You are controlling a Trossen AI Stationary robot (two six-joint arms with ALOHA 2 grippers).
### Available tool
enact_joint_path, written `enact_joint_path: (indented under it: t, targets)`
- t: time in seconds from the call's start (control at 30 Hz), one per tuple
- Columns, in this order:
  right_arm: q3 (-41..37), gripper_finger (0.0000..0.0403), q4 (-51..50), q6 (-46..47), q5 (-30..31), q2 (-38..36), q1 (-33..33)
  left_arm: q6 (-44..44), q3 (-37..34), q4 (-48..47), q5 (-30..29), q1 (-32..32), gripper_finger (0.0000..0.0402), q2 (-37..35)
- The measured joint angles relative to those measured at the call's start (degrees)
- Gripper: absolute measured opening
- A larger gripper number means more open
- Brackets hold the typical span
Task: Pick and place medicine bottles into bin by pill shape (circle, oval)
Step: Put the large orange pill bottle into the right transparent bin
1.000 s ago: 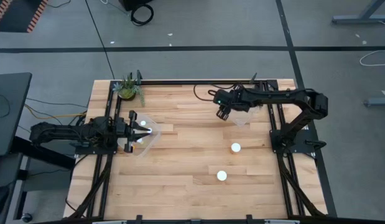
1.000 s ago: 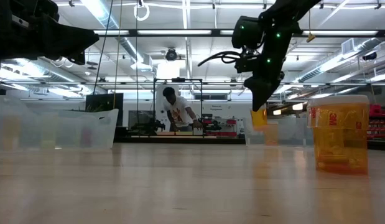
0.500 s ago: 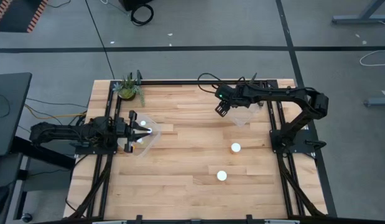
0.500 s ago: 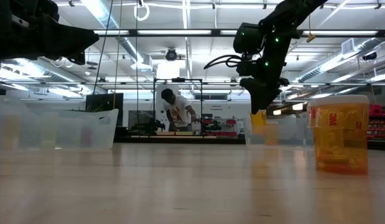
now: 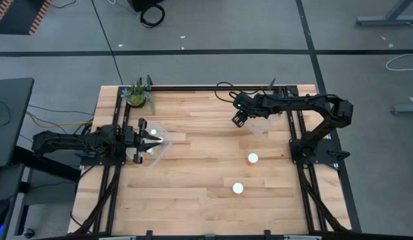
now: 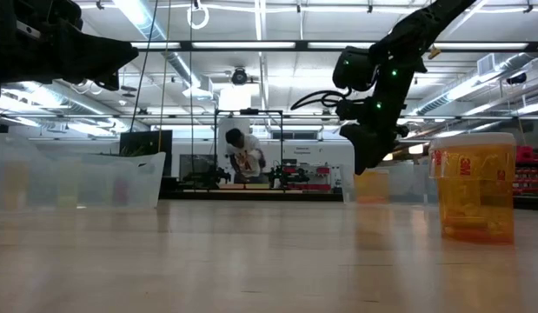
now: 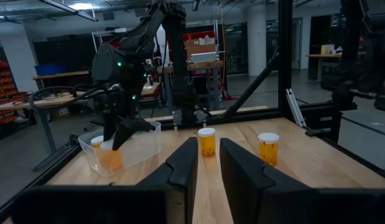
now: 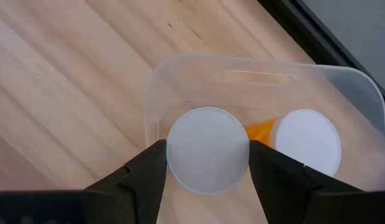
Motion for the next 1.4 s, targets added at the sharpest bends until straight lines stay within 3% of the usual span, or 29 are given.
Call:
enact_joint_path:
  t: [0.3, 0.73, 0.87, 1.13, 1.23, 1.4]
  targets:
    - [-0.1, 0.0249, -1.8, -1.3, -0.4, 0.3, 0.0, 0.0, 0.0, 0.0, 0.0, 0.0, 0.0078, 0.0]
    - [10.1, 0.0272, -19.4, -0.6, -0.2, 0.2, 3.7, 0.0, 0.0, 0.0, 0.0, 0.0, 0.0074, 0.0]
    - [13.0, 0.0272, -22.9, 0.7, -0.8, 0.2, 9.3, 0.0, 0.0, 0.0, 0.0, 0.0, 0.0074, 0.0]
    - [13.2, 0.0268, -22.0, 1.0, -13.3, 0.2, 26.8, 0.0, 0.0, 0.0, 0.0, 0.0, 0.0082, 0.0]
    - [13.2, 0.0267, -22.0, 2.0, -13.0, 0.2, 34.8, 0.0, 0.0, 0.0, 0.0, 0.0, 0.0079, 0.0]
    - [13.2, 0.0267, -22.3, 7.3, -6.9, 0.4, 44.7, 0.0, 0.0, 0.0, 0.0, 0.0, 0.0076, 0.0]
